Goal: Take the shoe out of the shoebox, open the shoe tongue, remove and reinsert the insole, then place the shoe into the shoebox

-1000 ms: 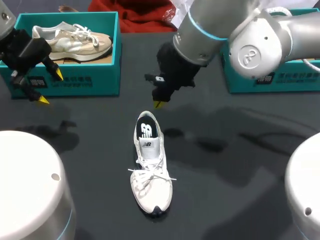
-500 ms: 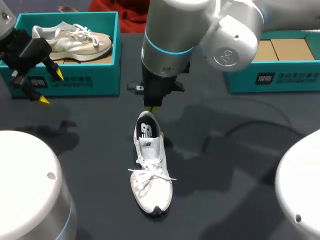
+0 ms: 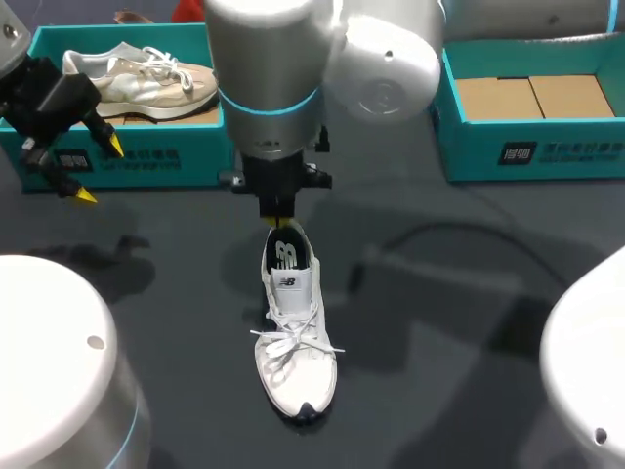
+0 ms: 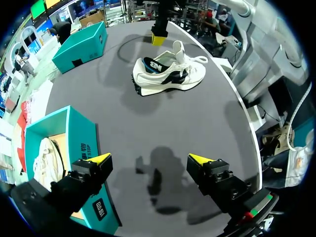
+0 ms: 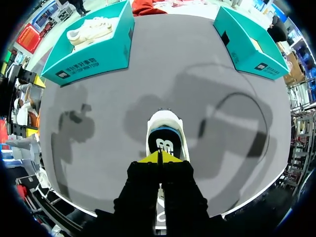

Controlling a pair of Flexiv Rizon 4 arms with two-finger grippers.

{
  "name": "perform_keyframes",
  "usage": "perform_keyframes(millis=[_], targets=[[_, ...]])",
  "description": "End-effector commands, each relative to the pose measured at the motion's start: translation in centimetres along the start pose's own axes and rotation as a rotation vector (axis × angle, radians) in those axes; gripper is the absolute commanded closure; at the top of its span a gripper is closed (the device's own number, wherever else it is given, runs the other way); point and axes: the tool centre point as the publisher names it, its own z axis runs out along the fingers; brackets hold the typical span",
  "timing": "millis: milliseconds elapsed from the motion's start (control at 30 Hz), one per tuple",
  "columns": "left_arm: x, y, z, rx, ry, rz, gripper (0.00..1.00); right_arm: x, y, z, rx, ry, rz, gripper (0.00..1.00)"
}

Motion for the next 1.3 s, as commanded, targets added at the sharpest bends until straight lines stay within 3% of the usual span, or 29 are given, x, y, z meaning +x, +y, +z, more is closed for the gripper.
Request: perform_keyframes(millis=[33, 200, 333, 767, 1300], targets=[[0.0, 0.0, 0.0, -0.003, 0.0, 0.0, 0.0, 1.2, -1.6, 0.5, -0.124, -0.321, 0.157, 1.0], [0.0, 0.0, 0.0, -0.003, 0.0, 0.0, 0.0, 1.2, -1.6, 0.5, -0.124, -0.321, 0.157, 1.0], [0.0, 0.0, 0.0, -0.003, 0.0, 0.0, 0.0, 0.7, -1.6, 2.1, -0.147, -0.289, 0.145, 1.0], [0.0, 0.0, 0.0, -0.003, 0.0, 0.0, 0.0, -0.7, -3.3, 4.2, -0.236, -0.298, 0.15, 1.0], [0.0, 0.0, 0.0, -0.003, 0.0, 0.0, 0.0, -2.3, -2.5, 8.4, -0.263, -0.273, 0.075, 1.0]])
